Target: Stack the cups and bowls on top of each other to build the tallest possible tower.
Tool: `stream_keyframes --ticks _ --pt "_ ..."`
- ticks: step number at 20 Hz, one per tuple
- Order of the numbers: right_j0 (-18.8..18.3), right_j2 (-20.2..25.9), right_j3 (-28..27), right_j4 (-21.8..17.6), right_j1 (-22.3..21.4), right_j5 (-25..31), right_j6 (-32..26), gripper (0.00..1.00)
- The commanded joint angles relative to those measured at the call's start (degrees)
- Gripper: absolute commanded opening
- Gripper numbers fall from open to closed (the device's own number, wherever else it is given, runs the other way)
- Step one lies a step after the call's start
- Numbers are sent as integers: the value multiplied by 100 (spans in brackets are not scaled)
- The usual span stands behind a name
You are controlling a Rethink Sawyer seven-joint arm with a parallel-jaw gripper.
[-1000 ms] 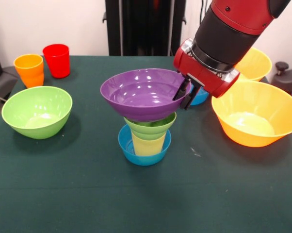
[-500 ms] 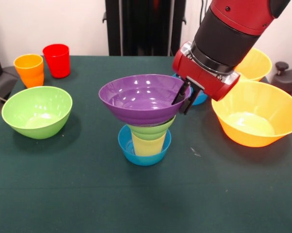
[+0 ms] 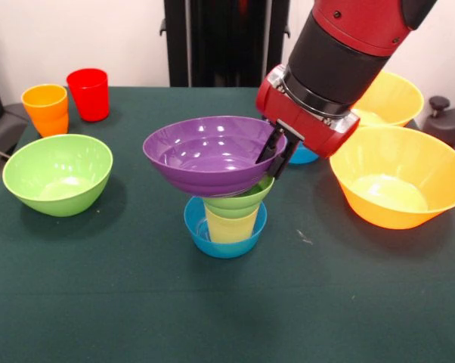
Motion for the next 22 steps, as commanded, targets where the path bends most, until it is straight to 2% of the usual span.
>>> stream_keyframes --ticks 1,22 --pt "-103 685 39 -66 -104 376 89 0" --pt "-192 925 35 90 -129 847 169 0"
